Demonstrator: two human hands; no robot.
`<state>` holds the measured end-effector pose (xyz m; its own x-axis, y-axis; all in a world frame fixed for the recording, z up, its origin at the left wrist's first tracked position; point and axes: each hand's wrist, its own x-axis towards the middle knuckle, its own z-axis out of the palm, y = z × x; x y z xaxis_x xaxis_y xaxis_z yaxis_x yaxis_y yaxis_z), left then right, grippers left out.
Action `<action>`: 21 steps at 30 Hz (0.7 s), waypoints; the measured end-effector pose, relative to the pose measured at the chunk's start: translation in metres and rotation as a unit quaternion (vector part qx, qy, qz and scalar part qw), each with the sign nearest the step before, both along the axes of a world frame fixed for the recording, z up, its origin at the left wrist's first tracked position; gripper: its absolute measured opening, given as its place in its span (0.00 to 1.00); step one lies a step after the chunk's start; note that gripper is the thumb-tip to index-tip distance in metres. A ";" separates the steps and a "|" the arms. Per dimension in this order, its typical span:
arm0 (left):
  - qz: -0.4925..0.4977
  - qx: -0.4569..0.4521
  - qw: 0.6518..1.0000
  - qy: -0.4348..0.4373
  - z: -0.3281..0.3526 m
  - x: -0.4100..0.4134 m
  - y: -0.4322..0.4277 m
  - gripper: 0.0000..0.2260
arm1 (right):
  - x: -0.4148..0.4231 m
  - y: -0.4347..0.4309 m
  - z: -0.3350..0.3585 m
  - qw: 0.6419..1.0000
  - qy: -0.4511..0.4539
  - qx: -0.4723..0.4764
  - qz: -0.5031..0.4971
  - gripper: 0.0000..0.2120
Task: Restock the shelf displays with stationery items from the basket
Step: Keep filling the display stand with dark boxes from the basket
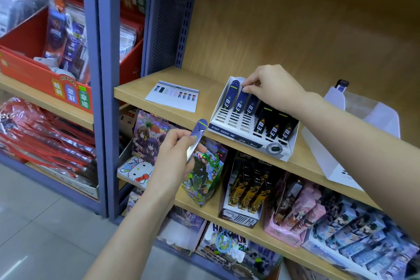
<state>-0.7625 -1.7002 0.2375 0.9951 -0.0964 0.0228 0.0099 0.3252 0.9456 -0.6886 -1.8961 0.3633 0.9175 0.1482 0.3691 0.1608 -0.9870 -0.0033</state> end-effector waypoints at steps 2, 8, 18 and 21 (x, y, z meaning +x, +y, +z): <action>-0.007 0.000 1.000 -0.004 0.002 -0.001 -0.001 0.06 | -0.009 0.006 -0.004 0.998 -0.057 -0.034 0.013 0.11; -0.013 0.000 0.998 -0.066 0.007 -0.009 -0.006 0.03 | -0.060 0.046 -0.028 0.982 0.053 0.160 0.080 0.12; 0.022 0.075 0.988 -0.135 -0.009 -0.022 -0.017 0.07 | -0.103 0.033 -0.027 0.893 0.158 0.409 0.099 0.04; 0.052 0.197 0.962 -0.183 -0.009 -0.015 -0.021 0.06 | -0.100 0.010 -0.010 0.917 0.050 0.391 0.063 0.05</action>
